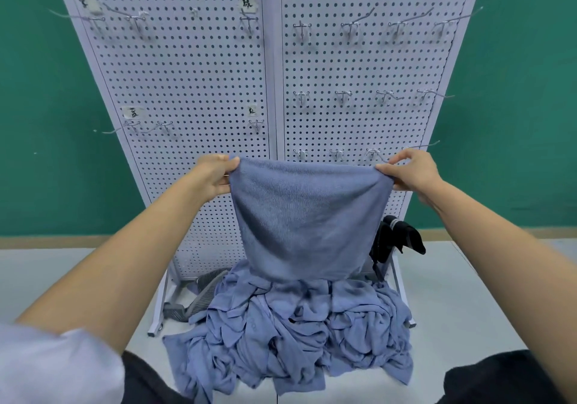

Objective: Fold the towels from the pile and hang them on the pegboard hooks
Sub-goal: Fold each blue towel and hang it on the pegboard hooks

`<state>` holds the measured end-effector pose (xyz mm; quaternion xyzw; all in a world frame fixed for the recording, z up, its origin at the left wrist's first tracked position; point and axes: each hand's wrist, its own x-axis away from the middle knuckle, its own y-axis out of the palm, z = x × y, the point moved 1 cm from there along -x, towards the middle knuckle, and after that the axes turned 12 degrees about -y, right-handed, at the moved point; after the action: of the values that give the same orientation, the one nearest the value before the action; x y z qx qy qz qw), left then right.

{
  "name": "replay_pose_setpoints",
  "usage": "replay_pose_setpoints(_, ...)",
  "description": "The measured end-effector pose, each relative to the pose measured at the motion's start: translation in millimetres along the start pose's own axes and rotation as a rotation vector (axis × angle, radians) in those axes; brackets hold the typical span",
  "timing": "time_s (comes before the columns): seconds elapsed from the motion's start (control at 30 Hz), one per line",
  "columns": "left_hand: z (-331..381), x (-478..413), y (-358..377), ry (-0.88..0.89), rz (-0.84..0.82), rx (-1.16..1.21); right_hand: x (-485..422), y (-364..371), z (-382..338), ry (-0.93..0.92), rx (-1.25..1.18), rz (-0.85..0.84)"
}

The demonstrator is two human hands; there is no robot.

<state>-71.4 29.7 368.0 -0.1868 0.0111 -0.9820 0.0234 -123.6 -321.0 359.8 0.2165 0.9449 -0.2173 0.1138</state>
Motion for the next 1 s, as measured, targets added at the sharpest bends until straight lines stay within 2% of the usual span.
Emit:
replay_pose_setpoints(0.23, 3.9, -1.9, -1.6, 0.046, 0.019, -0.005, -2.9, -2.3, -4.3, 0.111, -0.292, 0.024)
replay_pose_setpoints(0.33, 5.9, -1.5, -3.4, 0.087, 0.005, -0.054, -3.3, -2.4, -8.1, 0.139, -0.319, -0.076)
replay_pose_setpoints(0.4, 6.2, -2.7, -4.7, 0.12, -0.026, -0.172, -2.3, 0.8, -8.7, 0.114, -0.323, -0.165)
replay_pose_setpoints(0.53, -1.9, -1.4, 0.7, 0.23, -0.012, -0.533, 4.7, 11.8, -7.0, -0.088, -0.053, -0.281)
replay_pose_setpoints(0.67, -11.9, -6.8, -7.3, 0.388, 0.141, -0.847, 3.1, 15.4, -0.1, -0.257, 0.303, -0.284)
replay_pose_setpoints(0.73, -14.7, -11.2, -15.6, 0.366, 0.145, -0.795, 2.2, 12.1, 0.6, -0.271, 0.367, -0.266)
replay_pose_setpoints(0.83, -16.3, -11.6, -24.7, 0.284, 0.072, -0.556, 4.9, 4.5, -0.8, -0.274, 0.34, -0.221)
replay_pose_setpoints(0.9, -18.8, -10.5, -30.6, 0.217, -0.024, -0.412, 9.4, 0.5, 0.2, -0.233, 0.19, -0.173)
replay_pose_setpoints(1.0, -26.4, -12.7, -39.4, 0.14, -0.226, -0.108, 16.1, -0.6, 5.7, -0.079, -0.188, -0.119)
